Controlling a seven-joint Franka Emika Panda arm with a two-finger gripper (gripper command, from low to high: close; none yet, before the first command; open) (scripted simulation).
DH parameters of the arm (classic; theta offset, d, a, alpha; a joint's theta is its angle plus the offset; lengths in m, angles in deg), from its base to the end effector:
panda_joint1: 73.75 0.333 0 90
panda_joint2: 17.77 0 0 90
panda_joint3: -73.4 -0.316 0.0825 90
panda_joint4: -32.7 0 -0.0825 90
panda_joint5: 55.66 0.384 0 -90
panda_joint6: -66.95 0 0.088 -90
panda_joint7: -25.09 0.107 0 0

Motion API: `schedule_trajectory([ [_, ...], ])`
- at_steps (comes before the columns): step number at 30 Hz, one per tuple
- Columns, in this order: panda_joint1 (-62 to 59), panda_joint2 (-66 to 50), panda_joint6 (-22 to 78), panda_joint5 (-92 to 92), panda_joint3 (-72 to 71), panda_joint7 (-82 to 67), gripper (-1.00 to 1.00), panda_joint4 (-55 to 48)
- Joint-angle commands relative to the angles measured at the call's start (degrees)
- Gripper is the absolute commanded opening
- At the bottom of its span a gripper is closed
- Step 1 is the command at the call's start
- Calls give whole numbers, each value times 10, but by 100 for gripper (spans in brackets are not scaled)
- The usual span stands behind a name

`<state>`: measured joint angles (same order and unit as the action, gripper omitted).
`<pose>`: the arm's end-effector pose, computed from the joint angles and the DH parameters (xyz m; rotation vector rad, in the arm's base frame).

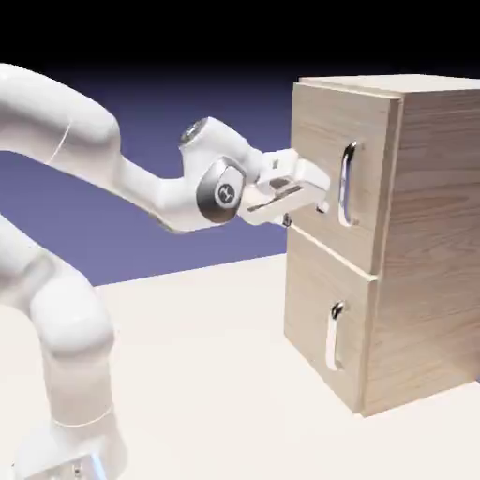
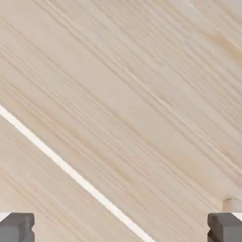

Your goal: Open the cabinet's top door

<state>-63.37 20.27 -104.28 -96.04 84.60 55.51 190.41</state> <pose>0.3757 0.0356 0.5029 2.7731 0.1186 1.3750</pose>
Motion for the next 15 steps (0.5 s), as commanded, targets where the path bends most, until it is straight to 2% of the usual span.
schedule_trajectory([
  [1, 6, 3, 2, -25, 7, -7, 0, -2],
  [15, 90, 50, 26, -374, 104, -111, 0, -30],
])
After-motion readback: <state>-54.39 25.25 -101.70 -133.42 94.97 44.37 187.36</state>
